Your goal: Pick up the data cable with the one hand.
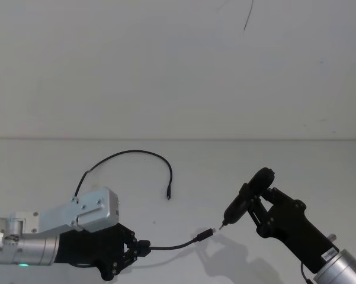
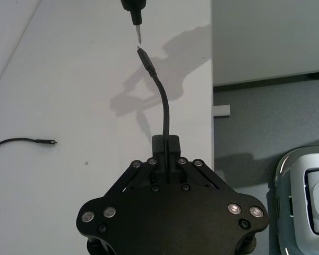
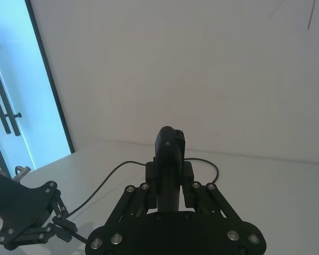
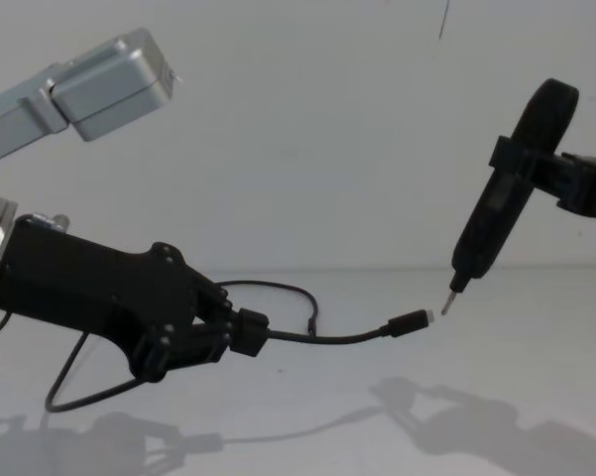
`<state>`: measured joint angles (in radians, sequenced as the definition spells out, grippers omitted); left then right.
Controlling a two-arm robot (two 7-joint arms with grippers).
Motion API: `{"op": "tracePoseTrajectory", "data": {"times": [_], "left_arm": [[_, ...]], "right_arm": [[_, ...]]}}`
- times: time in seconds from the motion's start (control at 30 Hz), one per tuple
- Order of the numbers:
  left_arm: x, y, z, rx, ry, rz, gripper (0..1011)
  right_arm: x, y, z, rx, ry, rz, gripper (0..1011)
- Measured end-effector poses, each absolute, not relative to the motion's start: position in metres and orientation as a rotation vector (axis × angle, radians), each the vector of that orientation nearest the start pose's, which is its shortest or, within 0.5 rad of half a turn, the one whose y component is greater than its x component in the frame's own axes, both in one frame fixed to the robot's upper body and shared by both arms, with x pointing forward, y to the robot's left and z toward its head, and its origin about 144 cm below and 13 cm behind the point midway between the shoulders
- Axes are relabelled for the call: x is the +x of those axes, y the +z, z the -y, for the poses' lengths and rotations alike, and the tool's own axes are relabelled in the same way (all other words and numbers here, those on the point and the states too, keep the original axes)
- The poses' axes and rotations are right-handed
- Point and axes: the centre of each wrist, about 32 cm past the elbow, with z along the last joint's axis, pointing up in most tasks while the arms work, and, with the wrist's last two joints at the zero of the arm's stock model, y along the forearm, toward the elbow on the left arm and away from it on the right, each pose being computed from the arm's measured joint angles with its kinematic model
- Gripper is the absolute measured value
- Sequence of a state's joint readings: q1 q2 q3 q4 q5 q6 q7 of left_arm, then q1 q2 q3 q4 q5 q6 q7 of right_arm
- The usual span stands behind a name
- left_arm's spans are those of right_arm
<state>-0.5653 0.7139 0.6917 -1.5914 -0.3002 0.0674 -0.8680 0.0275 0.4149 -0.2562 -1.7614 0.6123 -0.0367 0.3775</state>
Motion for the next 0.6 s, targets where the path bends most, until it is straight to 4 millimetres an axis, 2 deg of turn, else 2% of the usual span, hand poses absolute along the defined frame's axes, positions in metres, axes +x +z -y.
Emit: {"op": "tracePoseTrajectory", "data": {"times": [0.6], "left_arm": [[0.537, 1.274, -0.2608, 0.47, 0.218, 0.337, 40]], "right_arm": [[0.4597, 1.196, 0.2501, 0.241, -0.877, -0.049, 263]]}}
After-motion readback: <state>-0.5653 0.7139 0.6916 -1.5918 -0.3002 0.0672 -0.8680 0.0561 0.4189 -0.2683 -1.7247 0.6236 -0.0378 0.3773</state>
